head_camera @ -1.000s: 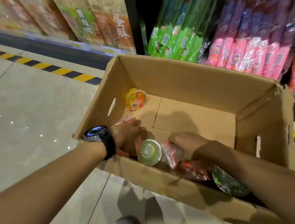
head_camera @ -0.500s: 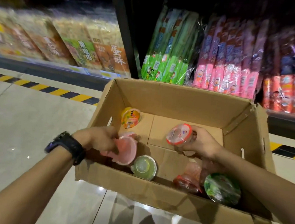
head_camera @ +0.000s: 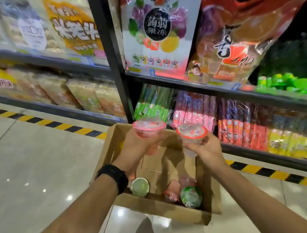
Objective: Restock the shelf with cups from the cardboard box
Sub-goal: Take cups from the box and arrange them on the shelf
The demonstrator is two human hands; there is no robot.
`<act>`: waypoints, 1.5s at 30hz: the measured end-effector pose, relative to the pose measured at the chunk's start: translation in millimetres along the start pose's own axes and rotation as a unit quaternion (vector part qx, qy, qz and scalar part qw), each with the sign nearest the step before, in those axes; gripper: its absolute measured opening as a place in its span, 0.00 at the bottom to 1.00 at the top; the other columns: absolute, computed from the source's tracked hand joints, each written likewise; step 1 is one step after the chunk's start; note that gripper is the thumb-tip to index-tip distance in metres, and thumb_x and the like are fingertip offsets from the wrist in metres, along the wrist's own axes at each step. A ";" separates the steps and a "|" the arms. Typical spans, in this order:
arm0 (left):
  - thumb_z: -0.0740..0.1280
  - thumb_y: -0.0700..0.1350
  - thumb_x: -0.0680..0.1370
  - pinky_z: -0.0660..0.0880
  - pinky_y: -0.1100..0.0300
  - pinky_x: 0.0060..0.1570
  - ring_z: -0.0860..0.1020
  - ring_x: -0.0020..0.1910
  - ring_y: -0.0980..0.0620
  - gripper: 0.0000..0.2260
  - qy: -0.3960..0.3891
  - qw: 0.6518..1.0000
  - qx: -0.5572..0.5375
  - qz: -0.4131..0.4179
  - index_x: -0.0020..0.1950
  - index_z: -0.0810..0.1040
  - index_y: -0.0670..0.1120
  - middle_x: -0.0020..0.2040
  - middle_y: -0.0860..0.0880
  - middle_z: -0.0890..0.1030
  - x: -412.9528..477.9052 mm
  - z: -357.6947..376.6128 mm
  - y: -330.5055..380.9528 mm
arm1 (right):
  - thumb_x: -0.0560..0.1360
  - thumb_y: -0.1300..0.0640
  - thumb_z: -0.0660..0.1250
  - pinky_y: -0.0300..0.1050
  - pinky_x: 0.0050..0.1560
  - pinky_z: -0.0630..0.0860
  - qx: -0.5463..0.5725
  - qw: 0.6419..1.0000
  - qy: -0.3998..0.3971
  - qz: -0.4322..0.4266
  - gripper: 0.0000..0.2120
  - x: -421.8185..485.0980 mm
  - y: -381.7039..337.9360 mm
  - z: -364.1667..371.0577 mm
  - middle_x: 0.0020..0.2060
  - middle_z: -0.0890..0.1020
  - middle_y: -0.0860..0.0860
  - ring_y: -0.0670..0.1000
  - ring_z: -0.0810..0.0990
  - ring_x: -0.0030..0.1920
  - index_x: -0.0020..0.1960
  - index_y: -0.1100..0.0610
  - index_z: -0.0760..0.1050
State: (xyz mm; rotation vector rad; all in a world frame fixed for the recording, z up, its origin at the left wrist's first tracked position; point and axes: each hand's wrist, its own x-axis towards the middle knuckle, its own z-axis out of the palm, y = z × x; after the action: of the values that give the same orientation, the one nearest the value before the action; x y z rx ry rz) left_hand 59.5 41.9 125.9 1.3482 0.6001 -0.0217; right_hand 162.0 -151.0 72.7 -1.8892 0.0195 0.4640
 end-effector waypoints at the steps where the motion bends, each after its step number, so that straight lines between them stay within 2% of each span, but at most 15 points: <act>1: 0.81 0.45 0.66 0.78 0.56 0.40 0.81 0.42 0.51 0.23 0.050 0.998 0.021 0.017 0.59 0.80 0.47 0.45 0.51 0.84 -8.4 7.5 17.3 | 0.49 0.38 0.83 0.47 0.54 0.79 0.000 1.000 0.012 0.002 0.33 -10.3 -19.0 -7.8 0.46 0.84 0.42 0.47 0.83 0.50 0.50 0.44 0.77; 4: 0.80 0.40 0.66 0.79 0.64 0.47 0.82 0.51 0.57 0.26 0.112 0.990 0.046 0.070 0.62 0.77 0.48 0.54 0.51 0.84 -43.7 25.7 80.3 | 0.57 0.54 0.83 0.50 0.56 0.78 0.044 0.998 0.034 -0.003 0.28 -50.4 -91.8 -27.2 0.48 0.83 0.47 0.49 0.82 0.50 0.53 0.49 0.76; 7: 0.80 0.38 0.66 0.76 0.69 0.43 0.81 0.42 0.64 0.24 0.099 0.990 0.039 0.097 0.59 0.77 0.50 0.50 0.54 0.83 -84.6 42.8 154.9 | 0.61 0.65 0.81 0.42 0.53 0.77 0.068 0.996 0.058 -0.020 0.26 -91.5 -175.4 -47.4 0.47 0.82 0.47 0.47 0.81 0.50 0.55 0.54 0.75; 10: 0.80 0.35 0.65 0.79 0.61 0.49 0.82 0.45 0.62 0.24 0.099 0.988 0.014 0.114 0.56 0.78 0.52 0.48 0.55 0.84 -125.7 55.6 239.1 | 0.62 0.66 0.80 0.30 0.46 0.76 0.091 0.992 0.078 -0.046 0.27 -134.9 -266.8 -76.1 0.48 0.82 0.46 0.41 0.80 0.48 0.58 0.55 0.76; 12: 0.78 0.32 0.66 0.80 0.53 0.54 0.82 0.52 0.56 0.26 0.089 0.989 -0.004 0.115 0.61 0.77 0.48 0.53 0.51 0.84 -155.4 61.2 299.0 | 0.63 0.67 0.79 0.28 0.45 0.75 0.097 0.989 0.088 -0.069 0.26 -168.1 -331.7 -98.6 0.47 0.83 0.45 0.36 0.81 0.46 0.58 0.56 0.76; 15: 0.82 0.48 0.62 0.77 0.37 0.57 0.80 0.58 0.39 0.31 0.093 0.985 -0.004 0.146 0.63 0.77 0.47 0.56 0.42 0.83 -202.4 70.7 379.2 | 0.63 0.68 0.79 0.28 0.43 0.74 0.105 0.981 0.119 -0.108 0.24 -214.1 -422.9 -128.5 0.45 0.83 0.45 0.33 0.80 0.42 0.56 0.58 0.76; 19: 0.81 0.60 0.56 0.79 0.44 0.57 0.82 0.56 0.51 0.36 0.107 0.971 0.021 0.211 0.61 0.78 0.53 0.55 0.53 0.84 -242.2 81.4 463.1 | 0.60 0.63 0.81 0.34 0.47 0.75 0.079 0.969 0.159 -0.174 0.27 -248.4 -515.6 -157.3 0.47 0.84 0.49 0.41 0.82 0.45 0.57 0.57 0.78; 21: 0.82 0.57 0.58 0.79 0.52 0.55 0.82 0.55 0.52 0.34 0.101 0.963 0.022 0.250 0.61 0.79 0.51 0.54 0.53 0.84 -252.4 86.9 497.6 | 0.60 0.63 0.81 0.33 0.46 0.75 0.085 0.959 0.172 -0.210 0.26 -254.9 -551.7 -169.4 0.46 0.84 0.48 0.38 0.81 0.43 0.57 0.58 0.78; 23: 0.83 0.49 0.62 0.78 0.61 0.54 0.82 0.54 0.55 0.30 0.096 0.953 0.027 0.285 0.62 0.79 0.48 0.54 0.53 0.84 -259.2 93.5 524.6 | 0.61 0.64 0.81 0.35 0.48 0.76 0.092 0.949 0.185 -0.238 0.26 -259.1 -580.1 -179.8 0.48 0.84 0.49 0.40 0.81 0.45 0.57 0.58 0.77; 26: 0.82 0.48 0.63 0.78 0.63 0.53 0.81 0.51 0.61 0.28 0.096 0.939 0.037 0.328 0.61 0.78 0.48 0.53 0.54 0.84 -270.1 105.7 555.6 | 0.62 0.62 0.80 0.40 0.50 0.77 0.108 0.936 0.198 -0.271 0.26 -266.9 -609.0 -196.4 0.48 0.83 0.50 0.47 0.82 0.49 0.58 0.57 0.77; 28: 0.82 0.45 0.64 0.76 0.71 0.47 0.79 0.46 0.69 0.25 0.094 0.934 0.033 0.343 0.59 0.77 0.49 0.50 0.57 0.82 -276.8 115.6 573.2 | 0.63 0.61 0.80 0.43 0.50 0.78 0.116 0.930 0.200 -0.286 0.24 -268.8 -623.0 -208.5 0.48 0.84 0.50 0.48 0.82 0.49 0.57 0.57 0.78; 30: 0.81 0.44 0.65 0.74 0.76 0.42 0.78 0.43 0.74 0.25 0.096 0.927 0.024 0.362 0.58 0.76 0.51 0.49 0.61 0.80 -282.9 126.5 588.8 | 0.63 0.61 0.80 0.39 0.46 0.78 0.120 0.927 0.186 -0.303 0.23 -270.2 -634.7 -220.9 0.47 0.84 0.48 0.45 0.82 0.48 0.56 0.55 0.78; 36: 0.81 0.47 0.66 0.78 0.67 0.46 0.82 0.50 0.62 0.25 0.108 0.909 0.010 0.403 0.60 0.78 0.51 0.53 0.56 0.83 -292.3 163.0 629.7 | 0.63 0.58 0.80 0.36 0.44 0.76 0.125 0.924 0.150 -0.328 0.23 -264.2 -666.6 -264.4 0.47 0.84 0.47 0.45 0.82 0.47 0.56 0.54 0.79; 40: 0.81 0.46 0.67 0.79 0.67 0.43 0.81 0.47 0.65 0.25 0.113 0.902 0.012 0.417 0.61 0.77 0.50 0.52 0.56 0.83 -290.7 185.2 655.9 | 0.63 0.58 0.81 0.37 0.43 0.76 0.128 0.920 0.142 -0.341 0.22 -253.0 -686.7 -289.6 0.46 0.84 0.47 0.45 0.83 0.47 0.55 0.54 0.79; 45: 0.81 0.46 0.66 0.78 0.65 0.49 0.80 0.50 0.65 0.23 0.126 0.891 0.026 0.435 0.57 0.77 0.54 0.52 0.59 0.82 -279.1 197.7 682.9 | 0.62 0.58 0.81 0.44 0.47 0.79 0.131 0.914 0.147 -0.353 0.23 -238.4 -708.8 -308.5 0.47 0.85 0.48 0.47 0.83 0.48 0.55 0.54 0.79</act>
State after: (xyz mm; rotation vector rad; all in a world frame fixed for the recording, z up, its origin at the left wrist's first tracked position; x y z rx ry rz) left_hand 139.4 -61.8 878.3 1.5835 0.1600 0.8827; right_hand 203.6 -221.3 877.5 -1.5480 -0.3738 -0.3086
